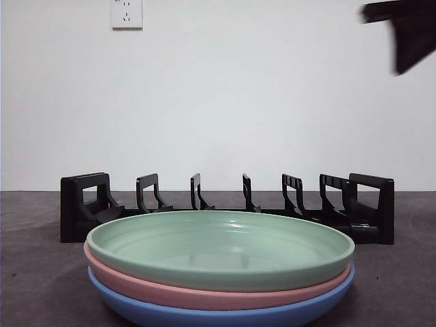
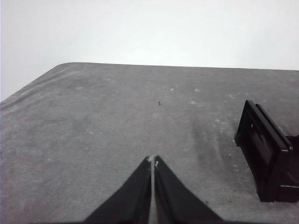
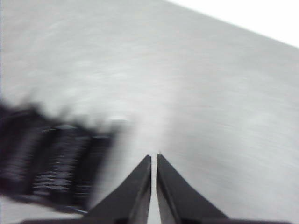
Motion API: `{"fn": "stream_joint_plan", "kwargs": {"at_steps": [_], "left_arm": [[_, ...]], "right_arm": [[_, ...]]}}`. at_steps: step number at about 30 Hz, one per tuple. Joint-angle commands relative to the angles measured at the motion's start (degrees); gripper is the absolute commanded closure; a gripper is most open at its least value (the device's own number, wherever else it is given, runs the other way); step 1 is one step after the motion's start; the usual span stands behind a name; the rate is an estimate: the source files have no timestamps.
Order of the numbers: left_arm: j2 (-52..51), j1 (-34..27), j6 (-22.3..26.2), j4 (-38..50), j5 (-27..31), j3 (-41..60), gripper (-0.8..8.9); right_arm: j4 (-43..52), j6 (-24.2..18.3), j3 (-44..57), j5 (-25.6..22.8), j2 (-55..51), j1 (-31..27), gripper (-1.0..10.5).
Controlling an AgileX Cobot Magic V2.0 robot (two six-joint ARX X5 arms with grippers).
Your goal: Place the plate
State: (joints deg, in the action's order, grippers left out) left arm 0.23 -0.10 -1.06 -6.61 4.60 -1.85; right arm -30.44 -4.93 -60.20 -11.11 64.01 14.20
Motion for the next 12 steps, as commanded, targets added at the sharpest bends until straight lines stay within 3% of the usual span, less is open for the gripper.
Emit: {"fn": "stream_joint_plan", "kwargs": {"at_steps": [1,7,12], "left_arm": [[0.00,0.11,0.37,0.63,0.15,1.14,8.06],[0.00,0.11,0.37,0.59,0.15,1.14,8.06],[0.00,0.11,0.37,0.61,0.15,1.14,8.06]], "right_arm": [[2.58,-1.25,4.22,-0.39,-8.74,-2.67,9.3],[16.26,-1.03,25.86,-0.09,-29.33,-9.79,9.3],[18.47,0.96,41.00,5.35,-43.93,-10.43,9.3]]}}
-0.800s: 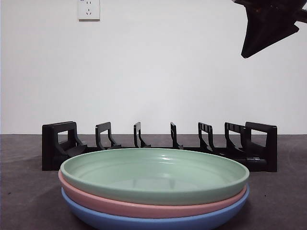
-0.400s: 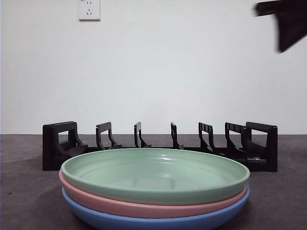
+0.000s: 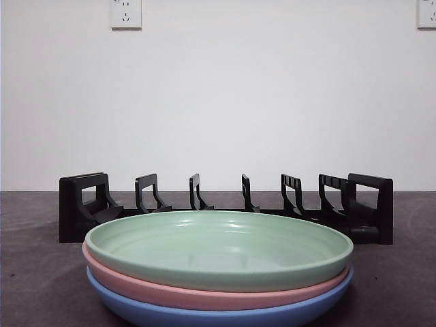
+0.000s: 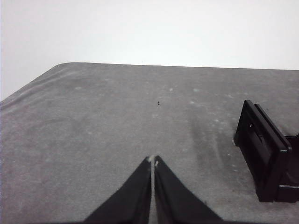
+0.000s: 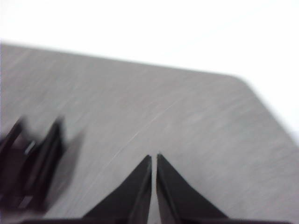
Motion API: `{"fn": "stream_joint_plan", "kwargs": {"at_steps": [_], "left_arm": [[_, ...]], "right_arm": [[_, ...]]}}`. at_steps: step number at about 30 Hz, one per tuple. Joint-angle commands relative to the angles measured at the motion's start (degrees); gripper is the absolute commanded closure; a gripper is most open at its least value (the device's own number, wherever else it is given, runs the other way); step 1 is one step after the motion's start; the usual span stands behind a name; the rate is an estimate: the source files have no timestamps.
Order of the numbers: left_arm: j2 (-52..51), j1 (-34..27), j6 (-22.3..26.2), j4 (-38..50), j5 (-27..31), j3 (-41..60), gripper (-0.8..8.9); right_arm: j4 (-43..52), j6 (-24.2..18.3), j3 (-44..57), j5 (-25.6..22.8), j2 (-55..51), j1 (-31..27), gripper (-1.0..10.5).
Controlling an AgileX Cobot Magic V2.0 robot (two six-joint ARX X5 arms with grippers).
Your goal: Place the plate
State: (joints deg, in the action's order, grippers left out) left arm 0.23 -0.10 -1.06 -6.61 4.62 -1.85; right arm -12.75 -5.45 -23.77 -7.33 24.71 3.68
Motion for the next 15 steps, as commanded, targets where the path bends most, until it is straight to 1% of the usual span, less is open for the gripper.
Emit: {"fn": "stream_joint_plan", "kwargs": {"at_steps": [1,6,10,12,15], "left_arm": [[0.00,0.11,0.37,0.59,0.13,1.14,8.06],[0.00,0.11,0.37,0.61,0.13,1.14,8.06],[0.00,0.11,0.37,0.61,0.13,1.14,8.06],[0.02,0.11,0.37,0.63,0.13,1.14,8.06],[-0.02,0.11,0.37,0.52,0.13,1.07,8.06]], "right_arm": [[0.83,1.86,6.29,1.86,-6.40,0.09,9.3],[0.81,2.47,15.76,1.92,-16.98,-0.04,9.3],[1.27,2.54,21.07,2.01,-24.13,-0.09,9.3],[2.80,3.65,23.19,1.99,-24.52,-0.15,9.3],[2.95,3.69,23.08,1.81,-24.50,-0.17,9.3]]}}
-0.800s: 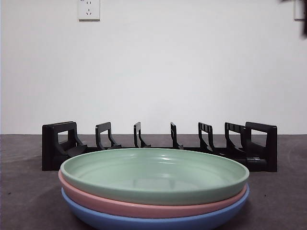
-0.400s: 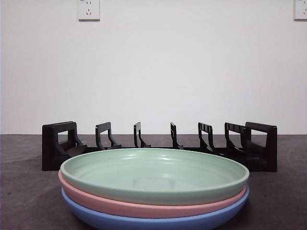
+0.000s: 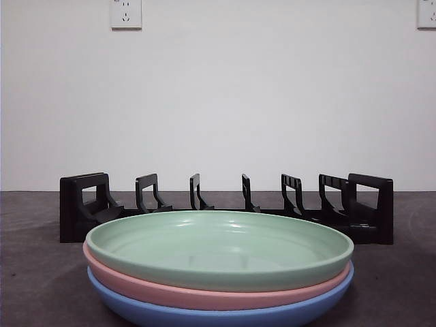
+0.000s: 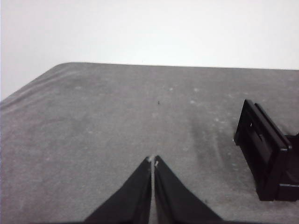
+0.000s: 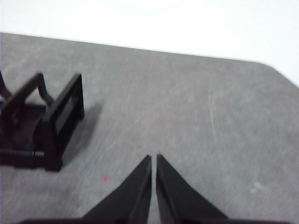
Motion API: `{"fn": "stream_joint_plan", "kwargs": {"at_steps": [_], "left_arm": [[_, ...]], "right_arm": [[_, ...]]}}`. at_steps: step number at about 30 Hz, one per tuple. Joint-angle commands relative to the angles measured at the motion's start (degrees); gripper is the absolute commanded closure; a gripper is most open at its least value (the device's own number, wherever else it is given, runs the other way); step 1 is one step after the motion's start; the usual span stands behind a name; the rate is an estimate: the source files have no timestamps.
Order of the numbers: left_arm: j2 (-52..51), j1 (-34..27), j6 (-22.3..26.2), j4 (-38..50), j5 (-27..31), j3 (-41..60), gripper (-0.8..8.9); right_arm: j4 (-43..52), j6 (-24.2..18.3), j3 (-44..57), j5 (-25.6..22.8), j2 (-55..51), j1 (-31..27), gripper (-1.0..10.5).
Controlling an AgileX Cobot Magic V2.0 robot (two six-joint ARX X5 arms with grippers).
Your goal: Place the plate
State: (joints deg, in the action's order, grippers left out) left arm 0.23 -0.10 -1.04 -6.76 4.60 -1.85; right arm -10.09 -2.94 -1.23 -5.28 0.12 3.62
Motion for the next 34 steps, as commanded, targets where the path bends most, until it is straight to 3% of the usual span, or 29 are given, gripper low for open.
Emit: {"fn": "stream_joint_plan", "kwargs": {"at_steps": [1,34], "left_arm": [[0.07,0.11,0.35,0.68,0.15,1.07,8.06],[0.00,0.11,0.35,0.72,0.15,1.05,8.06]], "right_arm": [[0.74,1.05,0.55,-0.37,0.09,-0.13,9.3],[1.53,1.03,0.52,-0.77,0.09,-0.15,9.3]]}}
